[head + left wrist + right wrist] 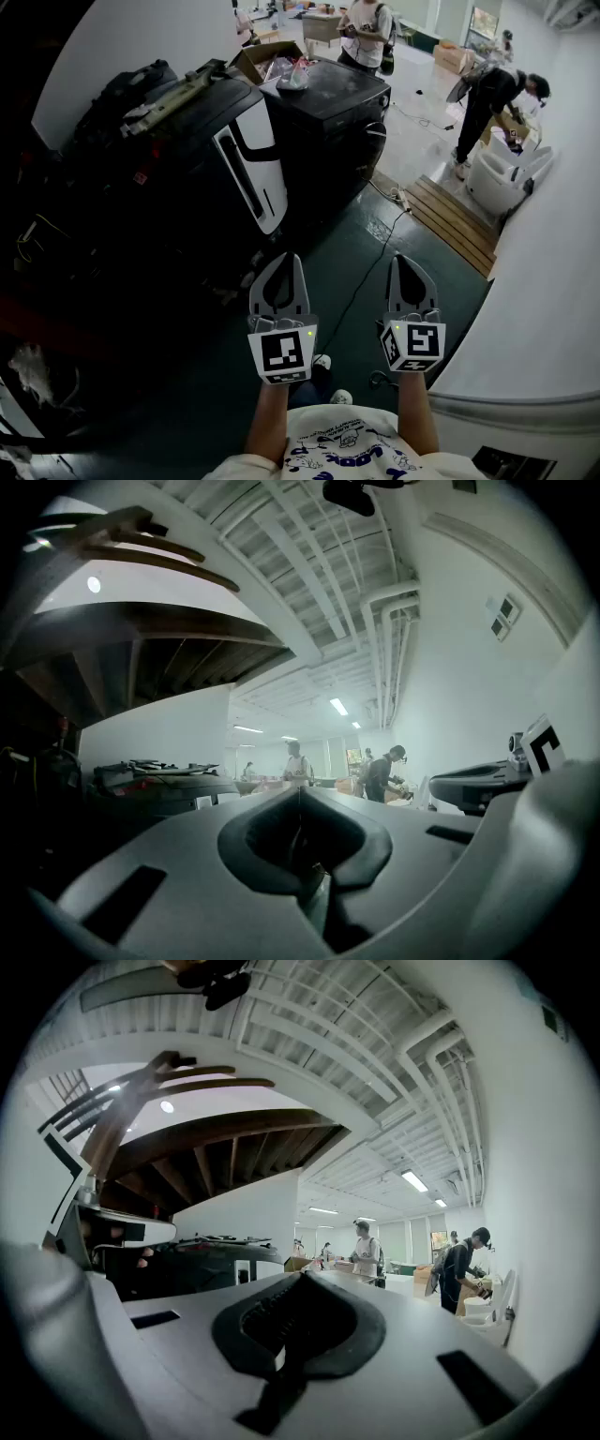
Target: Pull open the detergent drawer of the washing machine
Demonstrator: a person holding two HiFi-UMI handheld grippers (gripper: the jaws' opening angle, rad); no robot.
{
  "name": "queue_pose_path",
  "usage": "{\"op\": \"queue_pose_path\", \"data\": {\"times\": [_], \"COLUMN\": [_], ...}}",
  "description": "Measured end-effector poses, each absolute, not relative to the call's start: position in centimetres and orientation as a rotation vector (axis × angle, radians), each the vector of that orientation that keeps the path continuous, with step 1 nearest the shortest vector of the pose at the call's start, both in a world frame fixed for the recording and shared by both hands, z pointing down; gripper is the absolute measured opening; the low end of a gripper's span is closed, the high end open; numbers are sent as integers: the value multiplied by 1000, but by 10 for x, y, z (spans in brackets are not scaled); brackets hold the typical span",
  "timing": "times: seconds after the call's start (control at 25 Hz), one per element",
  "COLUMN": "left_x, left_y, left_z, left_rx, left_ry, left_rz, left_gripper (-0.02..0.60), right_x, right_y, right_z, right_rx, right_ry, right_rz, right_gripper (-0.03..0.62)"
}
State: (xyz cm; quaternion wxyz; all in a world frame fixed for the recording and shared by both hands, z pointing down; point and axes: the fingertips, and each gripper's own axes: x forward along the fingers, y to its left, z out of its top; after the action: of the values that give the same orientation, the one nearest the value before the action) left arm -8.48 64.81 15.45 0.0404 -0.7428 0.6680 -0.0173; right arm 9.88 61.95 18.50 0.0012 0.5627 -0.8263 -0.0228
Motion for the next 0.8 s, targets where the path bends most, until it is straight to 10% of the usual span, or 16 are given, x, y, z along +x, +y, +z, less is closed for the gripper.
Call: {"op": "queue_pose_path", "data": {"times": [0.8], "left_x": [-108], "left_y": [581], "left_z": [163], "left_rx": [-2309], "left_ry": [2027], "left_rz": [-55], "left_gripper": [14], "right_x": [73], "right_y": [559], "right_z": [197], "right_rx": [1766], "right_ry": [-2584], "right_rz": [-36], "right_gripper": [28]}}
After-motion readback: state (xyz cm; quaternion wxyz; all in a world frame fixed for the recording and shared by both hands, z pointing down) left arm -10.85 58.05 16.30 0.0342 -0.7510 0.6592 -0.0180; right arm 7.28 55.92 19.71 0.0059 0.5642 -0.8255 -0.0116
